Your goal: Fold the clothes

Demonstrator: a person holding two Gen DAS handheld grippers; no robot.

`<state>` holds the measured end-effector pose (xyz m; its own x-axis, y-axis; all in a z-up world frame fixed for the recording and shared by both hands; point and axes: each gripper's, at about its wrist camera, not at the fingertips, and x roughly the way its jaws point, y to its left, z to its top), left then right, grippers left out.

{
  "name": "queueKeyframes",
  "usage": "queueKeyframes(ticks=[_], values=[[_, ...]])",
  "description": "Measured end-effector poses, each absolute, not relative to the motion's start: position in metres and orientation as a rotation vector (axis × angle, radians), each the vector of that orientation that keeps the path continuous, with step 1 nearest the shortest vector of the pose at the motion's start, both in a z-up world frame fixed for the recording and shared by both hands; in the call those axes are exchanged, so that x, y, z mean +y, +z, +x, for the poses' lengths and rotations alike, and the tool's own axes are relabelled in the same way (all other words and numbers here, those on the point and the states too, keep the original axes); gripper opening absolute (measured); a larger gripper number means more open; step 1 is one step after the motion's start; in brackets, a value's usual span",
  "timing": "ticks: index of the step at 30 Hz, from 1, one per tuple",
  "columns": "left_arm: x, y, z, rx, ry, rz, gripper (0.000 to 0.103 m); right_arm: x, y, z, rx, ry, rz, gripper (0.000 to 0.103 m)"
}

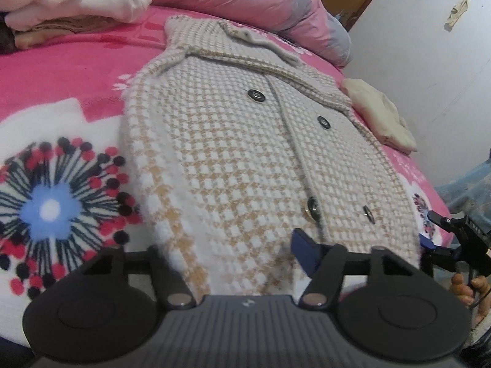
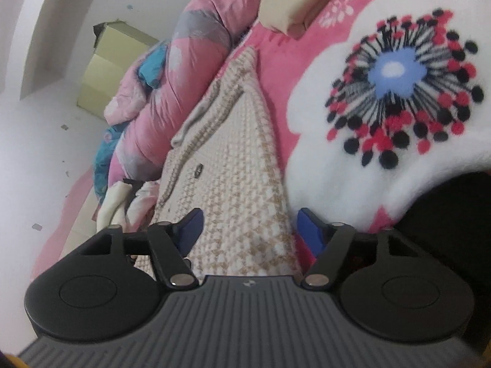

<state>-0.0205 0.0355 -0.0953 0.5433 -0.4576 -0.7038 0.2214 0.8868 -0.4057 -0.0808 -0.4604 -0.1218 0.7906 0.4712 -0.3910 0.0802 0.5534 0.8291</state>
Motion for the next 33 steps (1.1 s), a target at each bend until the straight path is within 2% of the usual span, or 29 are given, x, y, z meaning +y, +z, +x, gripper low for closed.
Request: queueKeyframes(ticks=[3,6,8,11,14,15,20,22,33], values=[[0.036,-0.096,-0.020,0.912,-0.399,-0.265,0.048,-0.455,-0.121,-0.083,0.668,0.309,0.976,0.052],[0.032,-0.095,-0.020,0.918,-0.390,-0.223,0.048,-0.453,-0.118,-0.089,0.685,0.347,0.972,0.051],[0.026,-0.093,-0.021,0.922,-0.378,-0.182,0.050,-0.455,-0.119,-0.088,0.681,0.323,0.989,0.048],[0.017,-0.090,-0.021,0.931,-0.354,-0.133,0.052,-0.458,-0.123,-0.086,0.678,0.306,1.043,0.039],[0.008,-0.090,-0.022,0.937,-0.340,-0.090,0.059,-0.447,-0.119,-0.083,0.687,0.355,1.008,0.034],[0.003,-0.090,-0.022,0.940,-0.330,-0.067,0.065,-0.444,-0.117,-0.081,0.693,0.355,0.989,0.034],[-0.019,-0.088,-0.023,0.952,-0.271,0.052,0.075,-0.436,-0.116,-0.072,0.745,0.334,0.919,0.034],[-0.025,-0.088,-0.023,0.950,-0.235,0.090,0.085,-0.433,-0.114,-0.070,0.757,0.328,0.880,0.034],[-0.023,-0.091,-0.022,0.959,-0.178,0.077,0.096,-0.432,-0.110,-0.071,0.720,0.268,0.836,0.036]])
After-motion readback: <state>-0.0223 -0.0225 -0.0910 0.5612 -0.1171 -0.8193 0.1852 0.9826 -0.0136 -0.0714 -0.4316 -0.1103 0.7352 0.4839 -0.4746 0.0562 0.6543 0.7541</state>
